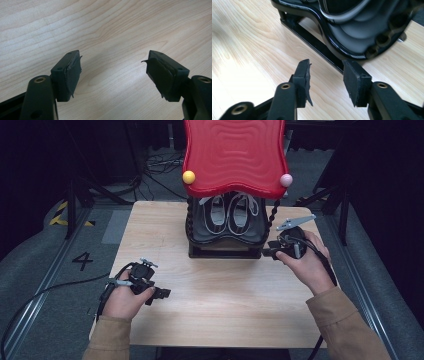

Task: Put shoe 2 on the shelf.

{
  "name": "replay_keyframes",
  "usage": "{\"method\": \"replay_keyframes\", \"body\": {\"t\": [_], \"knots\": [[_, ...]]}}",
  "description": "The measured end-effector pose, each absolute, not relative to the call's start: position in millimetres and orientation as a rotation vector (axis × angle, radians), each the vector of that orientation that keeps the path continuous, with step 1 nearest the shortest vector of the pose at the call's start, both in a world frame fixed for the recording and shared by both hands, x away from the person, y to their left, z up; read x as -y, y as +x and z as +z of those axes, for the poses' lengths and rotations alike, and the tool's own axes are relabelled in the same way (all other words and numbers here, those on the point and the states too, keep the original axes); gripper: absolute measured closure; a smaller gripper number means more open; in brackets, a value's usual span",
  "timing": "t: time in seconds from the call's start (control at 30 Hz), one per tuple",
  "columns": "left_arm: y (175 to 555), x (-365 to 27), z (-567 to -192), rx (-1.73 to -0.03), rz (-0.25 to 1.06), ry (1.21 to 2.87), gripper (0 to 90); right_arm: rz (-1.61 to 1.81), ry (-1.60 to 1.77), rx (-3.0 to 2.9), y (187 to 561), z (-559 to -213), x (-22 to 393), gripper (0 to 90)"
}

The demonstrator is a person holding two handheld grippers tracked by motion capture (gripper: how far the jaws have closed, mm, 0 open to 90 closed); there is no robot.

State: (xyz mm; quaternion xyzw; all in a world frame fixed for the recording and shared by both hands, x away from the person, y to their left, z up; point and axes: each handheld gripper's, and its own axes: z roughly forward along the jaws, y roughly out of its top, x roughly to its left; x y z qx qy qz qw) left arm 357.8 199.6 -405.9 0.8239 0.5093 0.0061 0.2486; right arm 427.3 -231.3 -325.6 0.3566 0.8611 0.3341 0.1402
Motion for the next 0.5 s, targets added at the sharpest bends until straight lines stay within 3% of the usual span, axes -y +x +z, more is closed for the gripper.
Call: {"method": "replay_keyframes", "body": {"t": [0.5], "knots": [[356.8, -205.6, -401.6, -1.377, 0.025, 2.231, 28.6, 0.941, 1.146, -2.51, 407.2, -339.1, 284.1, 48.7]]}}
